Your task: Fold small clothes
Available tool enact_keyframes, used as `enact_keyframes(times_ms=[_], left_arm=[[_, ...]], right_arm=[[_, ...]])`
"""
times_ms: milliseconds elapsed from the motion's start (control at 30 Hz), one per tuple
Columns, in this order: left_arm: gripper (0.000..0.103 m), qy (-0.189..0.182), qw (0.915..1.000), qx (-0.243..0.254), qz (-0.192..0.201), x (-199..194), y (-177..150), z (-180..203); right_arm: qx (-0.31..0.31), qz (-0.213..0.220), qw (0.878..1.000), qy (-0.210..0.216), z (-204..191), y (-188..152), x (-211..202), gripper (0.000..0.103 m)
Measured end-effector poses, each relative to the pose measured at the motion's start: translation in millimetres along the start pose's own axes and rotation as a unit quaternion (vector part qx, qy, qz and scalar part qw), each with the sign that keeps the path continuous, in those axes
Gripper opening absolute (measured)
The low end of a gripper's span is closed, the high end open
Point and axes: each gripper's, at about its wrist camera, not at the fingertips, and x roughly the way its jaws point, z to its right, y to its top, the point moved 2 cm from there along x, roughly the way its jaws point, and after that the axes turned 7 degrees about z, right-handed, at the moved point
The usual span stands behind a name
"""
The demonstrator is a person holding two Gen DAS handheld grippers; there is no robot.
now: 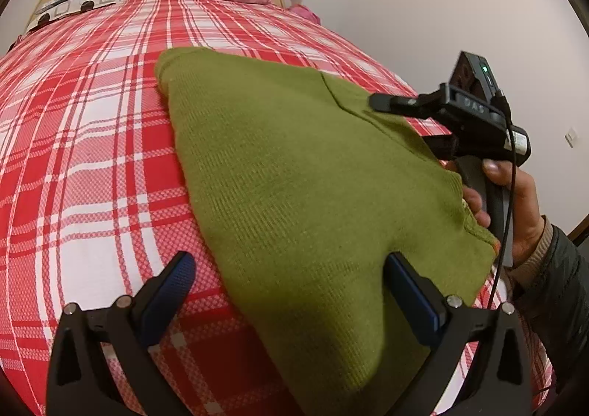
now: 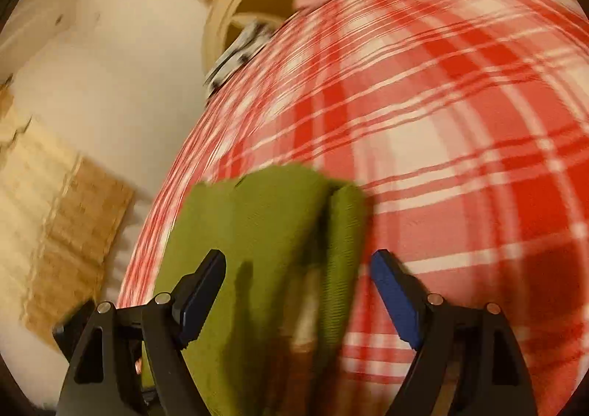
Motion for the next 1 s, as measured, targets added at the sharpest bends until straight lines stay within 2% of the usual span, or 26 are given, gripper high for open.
enact_keyframes(times_ms=[100,133,167,233,333,500,667,1000], left_arm=[[0.103,0.001,1.0,0.002,0.0,0.2,0.4,0.2],[0.103,-0.001,1.0,0.003,0.0,-0.1,0.5,0.9],[0.103,-0.002,1.0,0.005,0.0,-0.7,0.7,1.6],[0.084,-0.019,0.9997,0.015,0.003,-3.8,0.8,5.1],[0.074,-0.015,0.9996,0.022,0.005,-8.1,-0.3,7.2],[0.044,-0.022,0.9997,0.009,0.01,-21.4,-1.1,5.8],[0.039,-0.024,0.9995,0.006,0.019,-43.9,-3.1,8.8],[0.037,0.001,0.9993,0.0,0.039,-94.0,-20.5,-1.5]], right_arm=[[-0.011,-0.012,1.0,0.002,-9.0,-0.8,11.0,0.08],[-0.002,-0.012,1.0,0.011,-8.4,0.2,12.5,0.053],[0.008,-0.017,1.0,0.015,-7.0,0.9,15.2,0.032],[0.017,-0.013,1.0,0.009,-5.8,-0.5,15.4,0.029],[-0.001,-0.003,1.0,0.0,-15.8,-2.8,10.0,0.027],[-0.002,0.012,1.0,0.002,-29.4,-3.9,2.0,0.026],[-0.017,0.023,0.999,0.015,-54.0,-5.1,-8.2,0.026],[-0.032,0.01,0.998,0.045,-101.3,-27.5,-3.8,0.025]])
